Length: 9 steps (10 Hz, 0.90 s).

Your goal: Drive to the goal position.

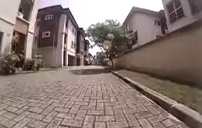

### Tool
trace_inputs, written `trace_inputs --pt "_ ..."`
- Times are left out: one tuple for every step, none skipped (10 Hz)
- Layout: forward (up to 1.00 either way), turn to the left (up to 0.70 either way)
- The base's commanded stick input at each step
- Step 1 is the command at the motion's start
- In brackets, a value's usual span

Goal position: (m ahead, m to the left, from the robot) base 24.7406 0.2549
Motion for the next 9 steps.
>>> trace_inputs --pt "0.5 0.0" --pt "0.5 0.0" --pt "0.5 0.0" --pt "0.5 0.0" --pt "0.5 0.0" --pt "0.5 0.0" --pt "0.5 0.0" --pt "0.5 0.0" --pt "0.5 0.0"
